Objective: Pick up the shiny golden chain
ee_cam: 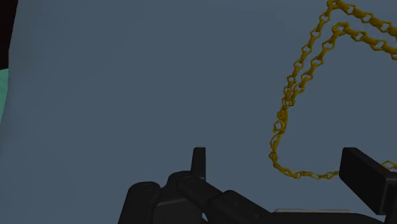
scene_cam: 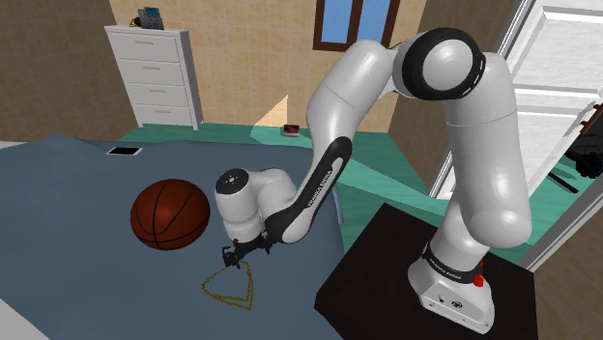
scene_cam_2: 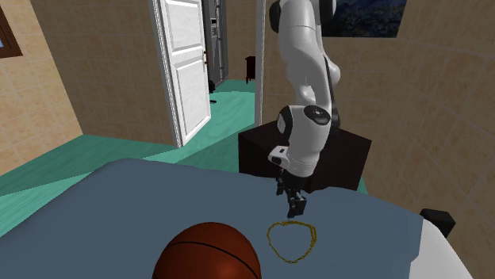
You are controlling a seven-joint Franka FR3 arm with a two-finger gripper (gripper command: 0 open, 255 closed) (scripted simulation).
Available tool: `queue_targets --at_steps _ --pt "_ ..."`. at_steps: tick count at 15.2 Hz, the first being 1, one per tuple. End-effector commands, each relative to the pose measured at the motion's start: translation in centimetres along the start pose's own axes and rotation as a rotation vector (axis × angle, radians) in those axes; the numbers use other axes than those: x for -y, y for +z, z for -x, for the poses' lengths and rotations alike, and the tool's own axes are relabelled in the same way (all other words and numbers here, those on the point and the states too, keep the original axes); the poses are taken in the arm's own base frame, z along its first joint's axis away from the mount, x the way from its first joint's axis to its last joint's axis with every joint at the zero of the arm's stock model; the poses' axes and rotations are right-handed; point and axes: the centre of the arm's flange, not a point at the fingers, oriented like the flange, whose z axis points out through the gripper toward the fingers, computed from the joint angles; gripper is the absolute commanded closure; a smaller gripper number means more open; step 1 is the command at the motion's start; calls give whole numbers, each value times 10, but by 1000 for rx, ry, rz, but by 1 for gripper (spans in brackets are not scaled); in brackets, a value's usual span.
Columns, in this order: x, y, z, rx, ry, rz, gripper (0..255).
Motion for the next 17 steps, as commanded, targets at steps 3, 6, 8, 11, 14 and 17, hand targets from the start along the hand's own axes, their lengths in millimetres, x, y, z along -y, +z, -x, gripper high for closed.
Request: queue_targets --at_steps 3,6,8,11,14,17 --pt "20 26 3 -1 14 11 0" --pt "22 42 5 -1 14 11 0" --pt "23 52 6 -1 14 11 0" --pt "24 60 7 -1 14 11 0" --pt "25 60 7 -1 14 11 255" --pt "25 60 7 -1 14 11 255"
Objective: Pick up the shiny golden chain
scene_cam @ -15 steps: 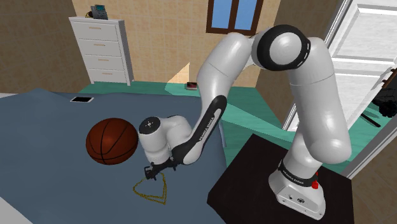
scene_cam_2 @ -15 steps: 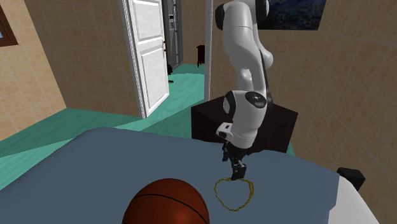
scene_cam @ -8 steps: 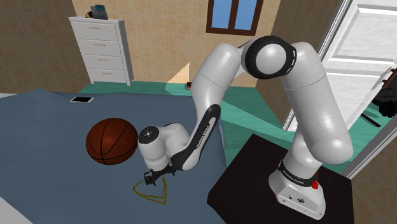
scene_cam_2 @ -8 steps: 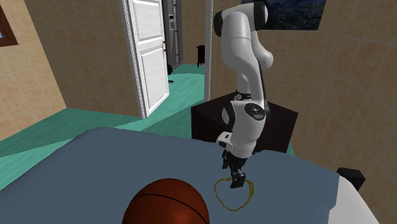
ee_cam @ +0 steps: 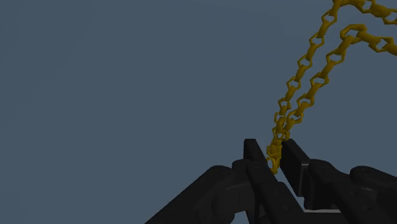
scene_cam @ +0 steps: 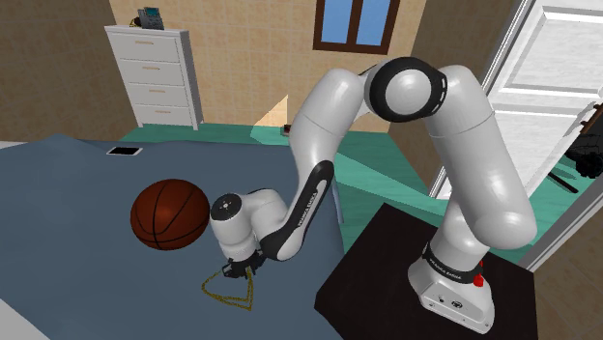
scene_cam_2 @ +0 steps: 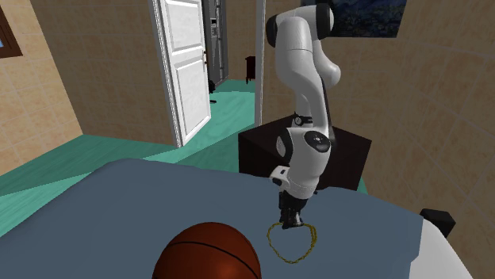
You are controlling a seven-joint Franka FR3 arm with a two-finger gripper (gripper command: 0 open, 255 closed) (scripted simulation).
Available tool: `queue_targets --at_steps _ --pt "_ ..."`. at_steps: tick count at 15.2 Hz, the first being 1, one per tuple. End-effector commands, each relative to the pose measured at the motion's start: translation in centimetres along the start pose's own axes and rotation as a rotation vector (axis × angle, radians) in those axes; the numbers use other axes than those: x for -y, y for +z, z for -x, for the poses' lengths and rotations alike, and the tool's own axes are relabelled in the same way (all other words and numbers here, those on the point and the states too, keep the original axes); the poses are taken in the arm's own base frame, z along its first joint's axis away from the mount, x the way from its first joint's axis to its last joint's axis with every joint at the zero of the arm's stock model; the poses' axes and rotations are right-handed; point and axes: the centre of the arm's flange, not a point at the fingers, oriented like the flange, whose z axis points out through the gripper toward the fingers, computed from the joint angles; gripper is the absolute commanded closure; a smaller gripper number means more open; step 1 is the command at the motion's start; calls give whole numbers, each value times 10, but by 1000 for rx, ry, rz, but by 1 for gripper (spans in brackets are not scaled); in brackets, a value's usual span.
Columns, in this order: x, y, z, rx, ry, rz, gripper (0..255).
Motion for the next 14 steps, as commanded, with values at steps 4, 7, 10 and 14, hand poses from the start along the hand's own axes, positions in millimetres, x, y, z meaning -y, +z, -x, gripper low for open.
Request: queue_targets --at_steps 4,7,10,14 --pt "-1 0 1 0 0 0 255" --pt "-3 -15 -1 0 0 0 255" --pt "-5 -31 -3 0 0 0 255" --pt "-8 -52 -6 0 0 0 255"
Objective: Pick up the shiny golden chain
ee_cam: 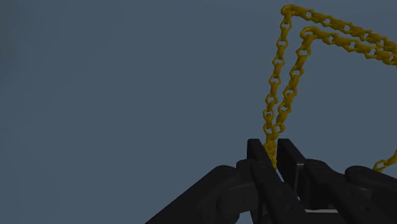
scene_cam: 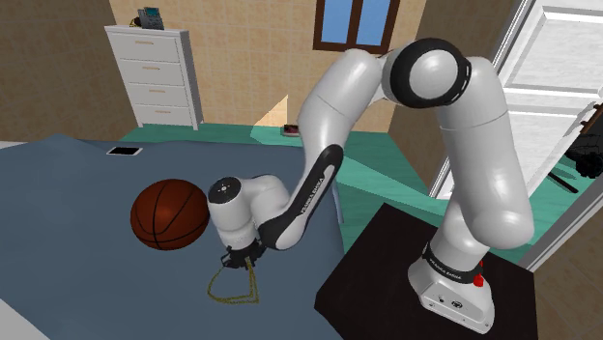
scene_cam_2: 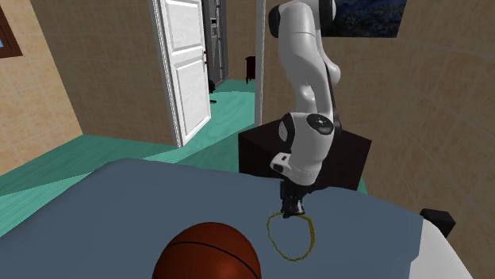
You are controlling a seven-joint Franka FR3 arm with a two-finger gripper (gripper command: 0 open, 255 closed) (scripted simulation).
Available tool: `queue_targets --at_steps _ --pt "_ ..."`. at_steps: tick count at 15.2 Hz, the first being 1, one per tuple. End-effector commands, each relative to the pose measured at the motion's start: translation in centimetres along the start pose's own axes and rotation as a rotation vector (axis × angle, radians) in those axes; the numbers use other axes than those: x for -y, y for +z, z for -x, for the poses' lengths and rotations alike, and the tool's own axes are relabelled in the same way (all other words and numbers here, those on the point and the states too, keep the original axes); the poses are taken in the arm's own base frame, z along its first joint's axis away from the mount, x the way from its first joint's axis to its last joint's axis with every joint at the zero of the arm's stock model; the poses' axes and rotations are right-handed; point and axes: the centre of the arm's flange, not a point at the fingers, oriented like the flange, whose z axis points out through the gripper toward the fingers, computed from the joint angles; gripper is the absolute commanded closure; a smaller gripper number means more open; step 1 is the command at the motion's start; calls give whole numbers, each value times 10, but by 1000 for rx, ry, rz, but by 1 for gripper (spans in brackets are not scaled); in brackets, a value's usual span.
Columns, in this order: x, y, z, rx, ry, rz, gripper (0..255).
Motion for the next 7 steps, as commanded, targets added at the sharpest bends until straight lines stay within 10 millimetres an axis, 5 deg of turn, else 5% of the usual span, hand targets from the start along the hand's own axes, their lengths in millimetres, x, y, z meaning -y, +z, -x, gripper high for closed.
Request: queue_targets --at_steps 1,7 --pt "-1 -11 -2 0 0 1 255" --pt "-4 -32 -4 0 0 1 255"
